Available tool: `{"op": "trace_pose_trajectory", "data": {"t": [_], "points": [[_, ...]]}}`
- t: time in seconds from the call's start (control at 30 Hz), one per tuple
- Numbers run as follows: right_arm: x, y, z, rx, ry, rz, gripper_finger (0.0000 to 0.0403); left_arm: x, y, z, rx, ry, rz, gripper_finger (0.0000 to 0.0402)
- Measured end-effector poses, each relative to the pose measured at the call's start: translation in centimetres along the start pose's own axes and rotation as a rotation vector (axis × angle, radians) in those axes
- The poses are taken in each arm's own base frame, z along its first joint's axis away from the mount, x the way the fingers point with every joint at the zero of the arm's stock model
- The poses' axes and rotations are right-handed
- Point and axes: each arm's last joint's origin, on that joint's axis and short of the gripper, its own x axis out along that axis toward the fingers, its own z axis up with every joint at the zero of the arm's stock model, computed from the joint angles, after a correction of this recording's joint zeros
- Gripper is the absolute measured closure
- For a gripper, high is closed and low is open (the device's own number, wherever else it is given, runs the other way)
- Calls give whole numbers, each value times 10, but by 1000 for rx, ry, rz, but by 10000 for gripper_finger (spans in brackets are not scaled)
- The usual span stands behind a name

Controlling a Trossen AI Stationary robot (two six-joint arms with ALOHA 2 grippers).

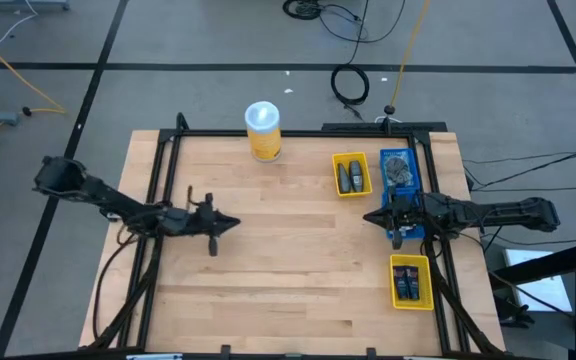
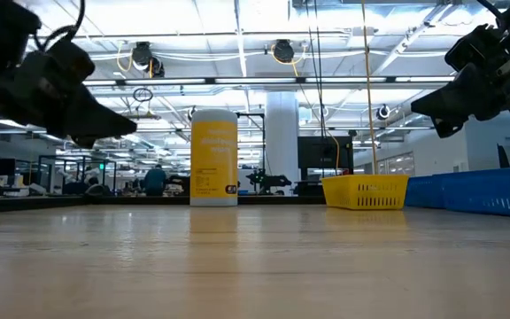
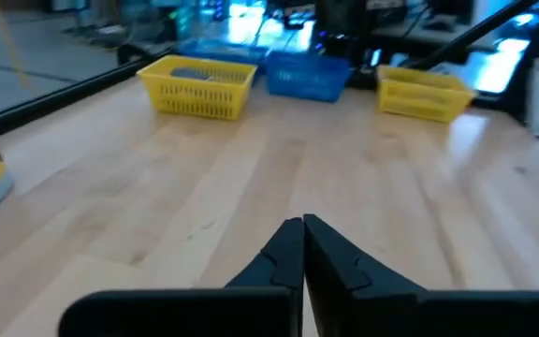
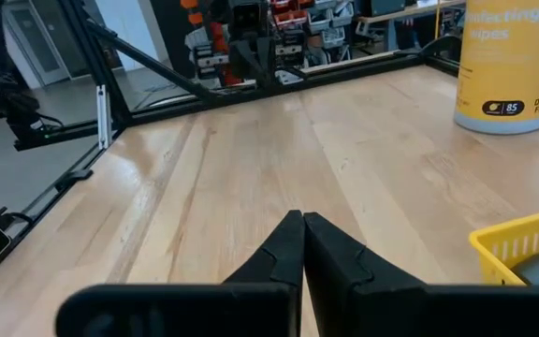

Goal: Pick & Place Travel size toiletries
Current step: Return to home position

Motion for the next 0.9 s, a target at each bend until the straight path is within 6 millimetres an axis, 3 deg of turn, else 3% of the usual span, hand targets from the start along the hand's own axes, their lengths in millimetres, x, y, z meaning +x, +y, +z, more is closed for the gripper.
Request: {"op": "trace_pose_trajectory", "data": {"t": [0.3, 0.53, 0.9], "points": [[0, 0, 0, 0, -4, -3, 399, -13, 19, 9, 76, 20, -140, 394], [0, 0, 0, 0, -5, -3, 400, -24, 34, 12, 115, 35, -101, 396], [0, 0, 0, 0, -7, -3, 399, -45, 40, 12, 154, 40, -121, 399]]}}
